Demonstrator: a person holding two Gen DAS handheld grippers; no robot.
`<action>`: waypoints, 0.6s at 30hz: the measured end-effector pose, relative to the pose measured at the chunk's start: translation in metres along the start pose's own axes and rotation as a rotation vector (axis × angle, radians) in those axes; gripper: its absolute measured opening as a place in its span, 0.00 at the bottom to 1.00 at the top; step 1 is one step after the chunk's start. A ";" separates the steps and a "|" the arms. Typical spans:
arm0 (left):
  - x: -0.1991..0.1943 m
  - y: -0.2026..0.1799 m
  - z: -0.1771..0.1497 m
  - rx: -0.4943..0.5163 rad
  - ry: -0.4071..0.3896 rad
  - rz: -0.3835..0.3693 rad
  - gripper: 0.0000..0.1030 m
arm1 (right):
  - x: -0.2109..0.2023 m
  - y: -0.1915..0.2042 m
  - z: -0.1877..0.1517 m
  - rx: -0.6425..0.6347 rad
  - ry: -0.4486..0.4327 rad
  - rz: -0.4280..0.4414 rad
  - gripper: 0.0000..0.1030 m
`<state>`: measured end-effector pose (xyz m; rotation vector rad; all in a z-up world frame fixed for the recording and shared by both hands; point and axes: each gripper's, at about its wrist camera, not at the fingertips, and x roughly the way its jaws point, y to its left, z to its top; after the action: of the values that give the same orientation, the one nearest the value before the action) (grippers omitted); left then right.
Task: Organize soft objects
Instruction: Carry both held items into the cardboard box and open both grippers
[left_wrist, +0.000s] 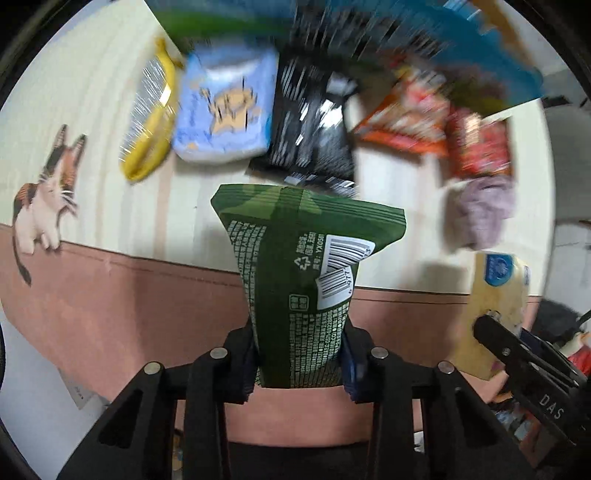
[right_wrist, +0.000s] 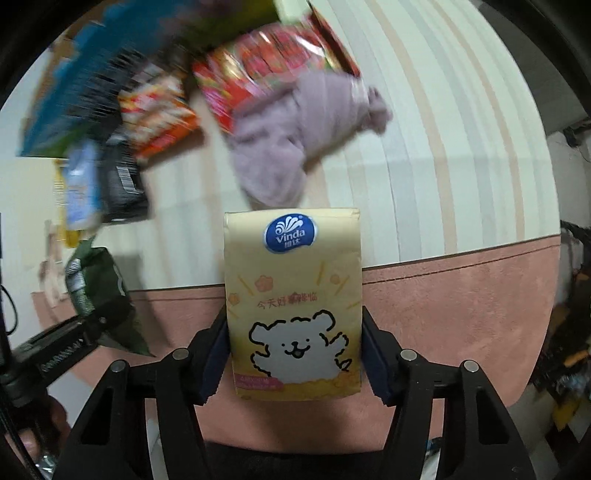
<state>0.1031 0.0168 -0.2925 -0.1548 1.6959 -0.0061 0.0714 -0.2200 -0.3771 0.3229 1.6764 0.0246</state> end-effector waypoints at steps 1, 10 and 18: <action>-0.020 -0.001 -0.004 -0.014 -0.023 -0.024 0.32 | -0.014 0.002 -0.002 -0.015 -0.016 0.024 0.64; -0.147 -0.045 0.082 -0.004 -0.199 -0.161 0.32 | -0.162 0.043 0.043 -0.189 -0.207 0.160 0.64; -0.119 -0.065 0.257 0.000 -0.121 -0.165 0.32 | -0.187 0.092 0.162 -0.210 -0.308 0.117 0.64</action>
<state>0.3779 -0.0134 -0.2030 -0.2897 1.5584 -0.1174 0.2656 -0.2013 -0.1992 0.2512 1.3354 0.2258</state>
